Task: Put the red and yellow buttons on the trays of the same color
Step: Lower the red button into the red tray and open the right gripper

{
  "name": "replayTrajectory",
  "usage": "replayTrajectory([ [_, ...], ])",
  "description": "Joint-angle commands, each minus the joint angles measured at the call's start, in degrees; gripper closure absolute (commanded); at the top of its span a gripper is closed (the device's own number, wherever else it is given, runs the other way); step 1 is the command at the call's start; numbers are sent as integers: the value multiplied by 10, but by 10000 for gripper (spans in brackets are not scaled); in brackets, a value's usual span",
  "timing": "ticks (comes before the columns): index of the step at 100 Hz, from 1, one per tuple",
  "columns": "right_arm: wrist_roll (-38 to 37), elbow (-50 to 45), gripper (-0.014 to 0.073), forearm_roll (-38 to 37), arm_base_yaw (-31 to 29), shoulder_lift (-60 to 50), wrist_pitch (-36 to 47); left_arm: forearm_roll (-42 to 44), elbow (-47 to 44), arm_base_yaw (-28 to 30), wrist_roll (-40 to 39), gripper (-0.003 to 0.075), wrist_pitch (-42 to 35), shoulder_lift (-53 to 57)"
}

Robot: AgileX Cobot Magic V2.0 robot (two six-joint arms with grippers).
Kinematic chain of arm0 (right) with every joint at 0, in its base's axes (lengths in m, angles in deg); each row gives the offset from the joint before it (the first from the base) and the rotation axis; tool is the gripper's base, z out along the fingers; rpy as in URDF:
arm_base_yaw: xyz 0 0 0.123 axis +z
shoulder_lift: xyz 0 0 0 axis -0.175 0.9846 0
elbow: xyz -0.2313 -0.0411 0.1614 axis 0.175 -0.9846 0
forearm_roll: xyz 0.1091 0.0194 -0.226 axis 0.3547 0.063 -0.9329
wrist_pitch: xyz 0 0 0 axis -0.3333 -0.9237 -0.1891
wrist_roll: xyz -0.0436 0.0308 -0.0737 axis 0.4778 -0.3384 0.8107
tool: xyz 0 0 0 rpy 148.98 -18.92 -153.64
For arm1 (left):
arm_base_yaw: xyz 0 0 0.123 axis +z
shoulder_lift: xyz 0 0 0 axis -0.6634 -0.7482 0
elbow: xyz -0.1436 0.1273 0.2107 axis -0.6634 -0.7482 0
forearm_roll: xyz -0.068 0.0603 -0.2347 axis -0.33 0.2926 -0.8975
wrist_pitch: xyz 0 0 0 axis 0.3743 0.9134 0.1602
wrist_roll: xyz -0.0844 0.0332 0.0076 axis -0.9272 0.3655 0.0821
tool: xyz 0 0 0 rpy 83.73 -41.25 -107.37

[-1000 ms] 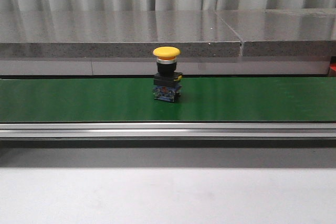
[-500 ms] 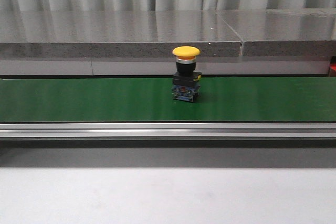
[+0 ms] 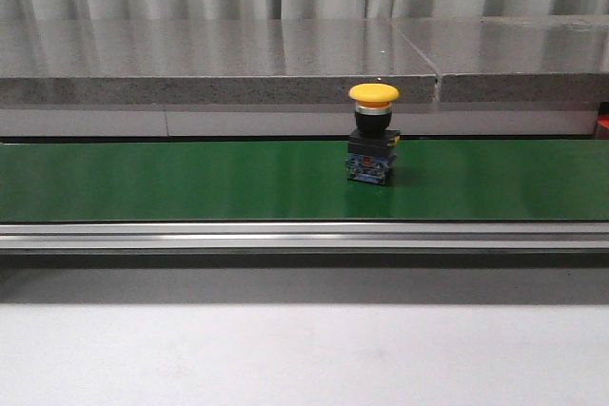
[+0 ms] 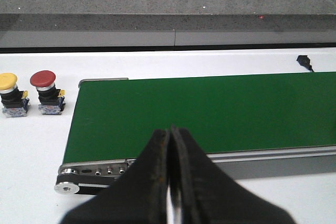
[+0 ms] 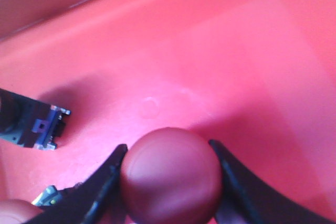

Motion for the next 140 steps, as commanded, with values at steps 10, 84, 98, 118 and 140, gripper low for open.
replayTrajectory([
  [10, 1, 21, 147, 12, -4, -27, 8, -3, 15, -6, -3, 739, -43, -6],
  [84, -8, 21, -10, 13, -4, -165, -69, -3, 15, -6, -3, 739, -43, -6],
  [98, -15, 19, -10, 16, -1, -212, -109, -3, 15, -6, -3, 739, -43, -6],
  [118, -15, 18, -10, 22, 15, -293, -164, -3, 15, -6, -3, 739, -43, -6],
  [140, -15, -46, -10, 22, 63, -393, -201, -3, 15, -6, -3, 739, -43, -6],
])
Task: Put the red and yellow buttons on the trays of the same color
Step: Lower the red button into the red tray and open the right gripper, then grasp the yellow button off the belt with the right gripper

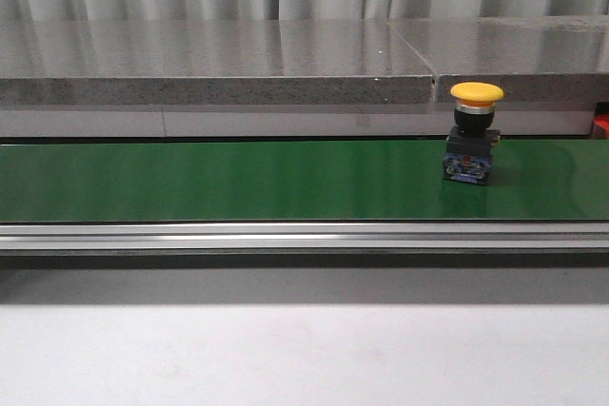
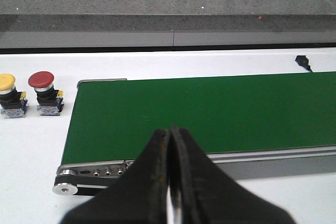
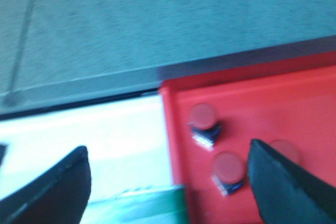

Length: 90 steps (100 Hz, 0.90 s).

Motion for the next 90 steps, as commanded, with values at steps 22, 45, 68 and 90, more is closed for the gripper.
replayTrajectory([
  [22, 16, -109, -10, 18, 76, -132, -2, -3, 15, -6, -3, 739, -43, -6],
  [45, 70, -155, -10, 14, 144, -141, -31, -3, 15, -6, -3, 739, -43, -6],
  [68, 134, -179, -10, 7, 196, -124, -10, -3, 15, -6, -3, 739, -43, -6],
  [90, 142, -179, -10, 7, 226, -74, 9, -3, 15, -6, -3, 739, -43, -6],
])
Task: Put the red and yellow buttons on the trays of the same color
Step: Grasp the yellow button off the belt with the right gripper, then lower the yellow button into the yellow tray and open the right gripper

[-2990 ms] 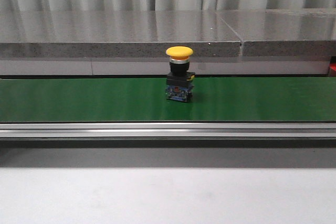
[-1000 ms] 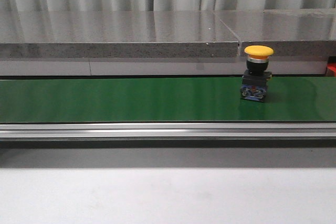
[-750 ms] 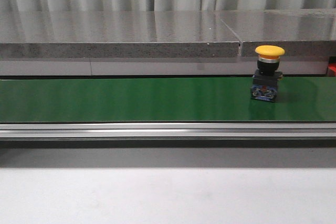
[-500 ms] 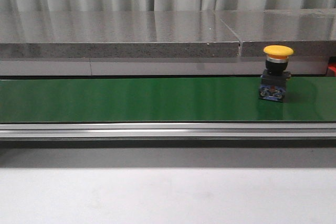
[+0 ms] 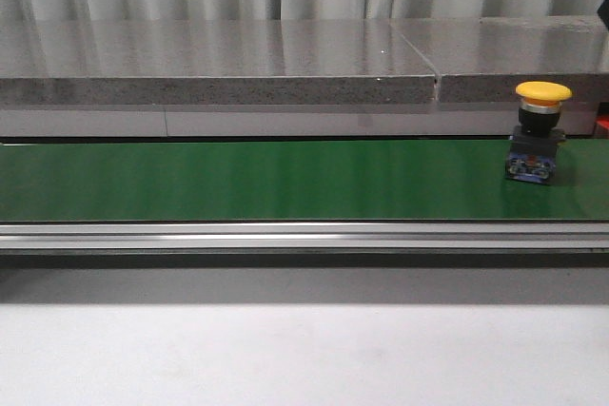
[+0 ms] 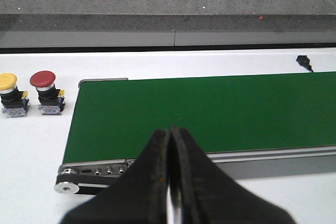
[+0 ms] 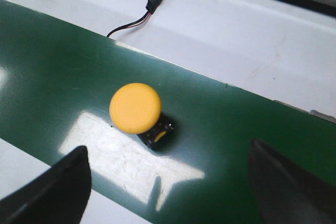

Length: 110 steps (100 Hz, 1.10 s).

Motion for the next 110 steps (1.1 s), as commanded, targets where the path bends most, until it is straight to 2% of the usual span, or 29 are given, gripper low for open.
replayTrajectory([
  [1, 10, 13, -10, 13, 11, 8, 30, -3, 15, -6, -3, 739, -43, -6],
  [51, 18, 13, 6, 14, 32, 113, 97, -3, 15, -6, -3, 739, -43, -6],
  [60, 18, 13, 77, 18, 32, 123, 104, -3, 15, -6, -3, 739, -43, -6],
  [84, 15, 13, 393, 22, 32, 128, 103, -3, 15, -6, -3, 739, -43, -6],
  [90, 4, 13, 421, 22, 32, 125, 102, -3, 15, -6, -3, 739, -43, -6],
  [110, -48, 13, 421, -3, 31, 103, 91, -3, 15, -6, -3, 739, -43, -6],
])
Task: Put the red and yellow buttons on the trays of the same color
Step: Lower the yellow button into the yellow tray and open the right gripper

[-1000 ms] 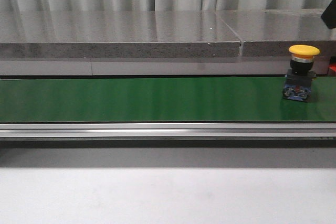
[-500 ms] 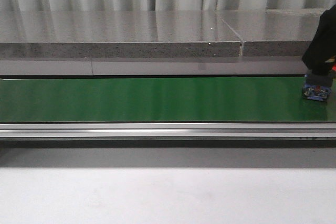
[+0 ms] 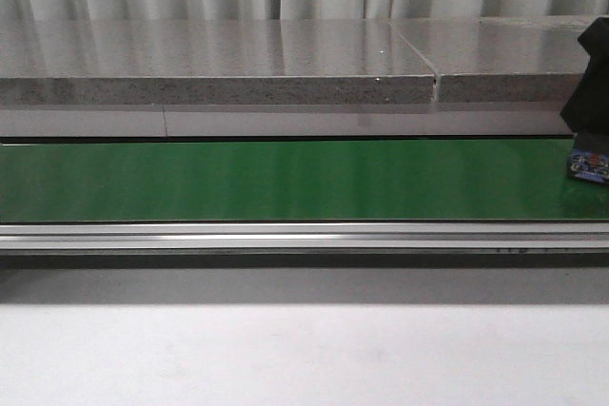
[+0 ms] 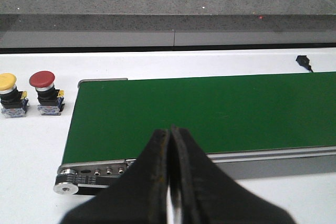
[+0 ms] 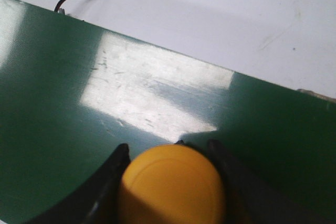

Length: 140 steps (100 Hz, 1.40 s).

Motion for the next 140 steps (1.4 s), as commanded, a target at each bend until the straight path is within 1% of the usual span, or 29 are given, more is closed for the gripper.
replayTrajectory([
  [1, -30, 13, 421, -4, -2, -40, 3, -3, 15, -6, -3, 739, -43, -6],
  [16, -95, 13, 421, -57, -18, -78, 3, -3, 15, -6, -3, 739, -43, -6],
  [28, -151, 13, 421, -92, -56, -118, -8, -3, 15, -6, -3, 739, -43, -6],
  [49, -184, 13, 421, -95, -171, -192, -30, -3, 15, -6, -3, 739, -43, -6],
  [55, -209, 13, 421, -95, -207, -207, -29, -3, 15, -6, -3, 739, -43, -6],
  [66, -242, 13, 421, -95, -249, -220, -32, -3, 15, -6, -3, 739, -43, -6],
  [79, -263, 8, 421, -95, -284, -223, -30, -3, 15, -6, -3, 739, -43, -6],
  [91, -281, -9, 421, -96, -320, -223, -4, -3, 15, -6, -3, 739, -43, -6],
  [110, -323, -46, 421, -96, -398, -222, 38, -3, 15, -6, -3, 739, -43, -6],
  [117, -333, -63, 421, -96, -418, -222, 55, -3, 15, -6, -3, 739, -43, -6],
  [140, -333, -148, 421, -97, -429, -220, 146, -3, 15, -6, -3, 739, -43, -6],
])
